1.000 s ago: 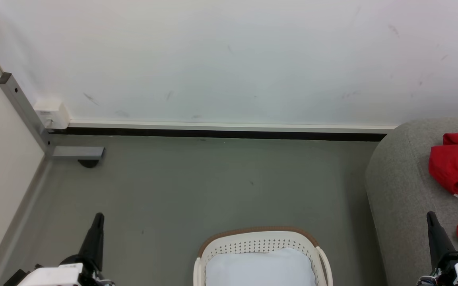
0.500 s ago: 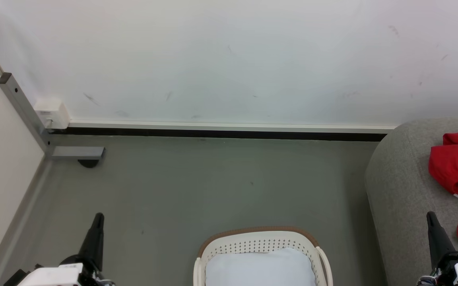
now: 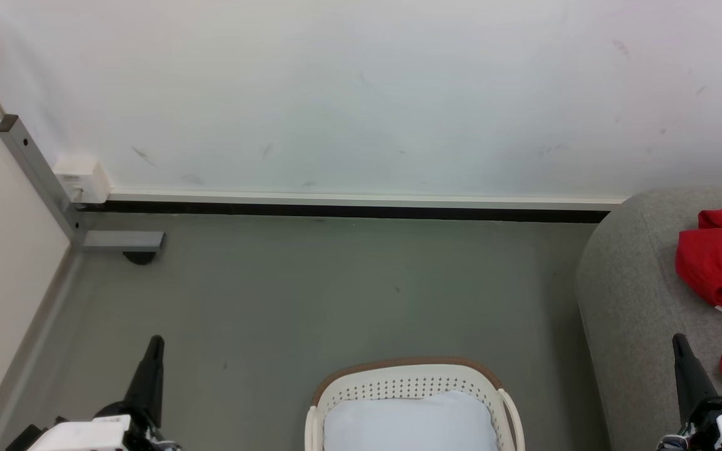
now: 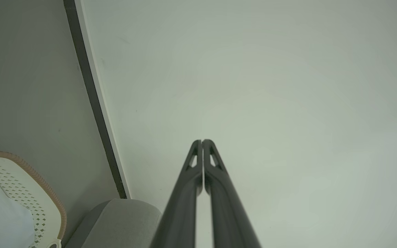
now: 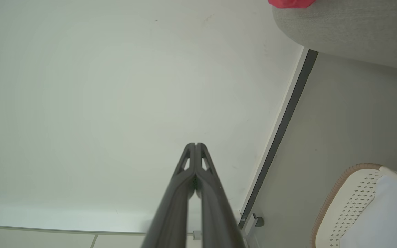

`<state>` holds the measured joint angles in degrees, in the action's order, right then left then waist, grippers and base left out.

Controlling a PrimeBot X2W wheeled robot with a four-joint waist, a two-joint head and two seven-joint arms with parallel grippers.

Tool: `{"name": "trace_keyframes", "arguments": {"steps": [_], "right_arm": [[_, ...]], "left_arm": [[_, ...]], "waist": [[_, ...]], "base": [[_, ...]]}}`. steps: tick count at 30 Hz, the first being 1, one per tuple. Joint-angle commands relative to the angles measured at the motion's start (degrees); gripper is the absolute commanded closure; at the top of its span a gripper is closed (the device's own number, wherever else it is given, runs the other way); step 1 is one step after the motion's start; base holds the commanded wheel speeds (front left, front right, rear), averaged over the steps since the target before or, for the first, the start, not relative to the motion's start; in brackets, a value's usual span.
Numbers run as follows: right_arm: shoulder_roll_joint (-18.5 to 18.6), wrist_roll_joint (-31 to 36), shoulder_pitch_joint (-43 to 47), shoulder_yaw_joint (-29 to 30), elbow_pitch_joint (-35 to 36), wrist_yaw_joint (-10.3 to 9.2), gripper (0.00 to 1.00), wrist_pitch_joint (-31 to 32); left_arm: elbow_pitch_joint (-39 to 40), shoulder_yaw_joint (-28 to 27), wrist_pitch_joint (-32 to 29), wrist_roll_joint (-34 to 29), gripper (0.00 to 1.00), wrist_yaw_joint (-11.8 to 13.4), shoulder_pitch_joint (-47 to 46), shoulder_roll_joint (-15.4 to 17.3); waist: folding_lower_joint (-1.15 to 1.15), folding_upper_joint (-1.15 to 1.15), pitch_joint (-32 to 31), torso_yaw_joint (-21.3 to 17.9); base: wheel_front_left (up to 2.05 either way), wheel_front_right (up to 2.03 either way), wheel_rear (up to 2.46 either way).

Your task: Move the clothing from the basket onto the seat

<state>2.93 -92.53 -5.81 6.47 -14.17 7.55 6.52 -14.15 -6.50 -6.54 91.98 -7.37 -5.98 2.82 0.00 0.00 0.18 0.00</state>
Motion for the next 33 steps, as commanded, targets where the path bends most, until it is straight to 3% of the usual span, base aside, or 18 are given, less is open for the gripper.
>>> {"name": "trace_keyframes", "arguments": {"steps": [1, 33], "right_arm": [[0.0, 0.2, -0.7, 0.3, 0.3, -0.12, 1.00, 0.2], [0.0, 0.3, -0.7, 0.3, 0.3, -0.12, 1.00, 0.2]], "left_arm": [[0.2, -0.1, -0.2, 0.8, 1.00, -0.2, -0.5, 0.1], [0.2, -0.1, -0.2, 0.8, 1.00, -0.2, -0.5, 0.1]], "waist": [[0.00, 0.00, 0.0, 0.0], [0.00, 0.00, 0.0, 0.0]], "base": [[0.00, 0.00, 0.00], [0.00, 0.00, 0.00]]}}
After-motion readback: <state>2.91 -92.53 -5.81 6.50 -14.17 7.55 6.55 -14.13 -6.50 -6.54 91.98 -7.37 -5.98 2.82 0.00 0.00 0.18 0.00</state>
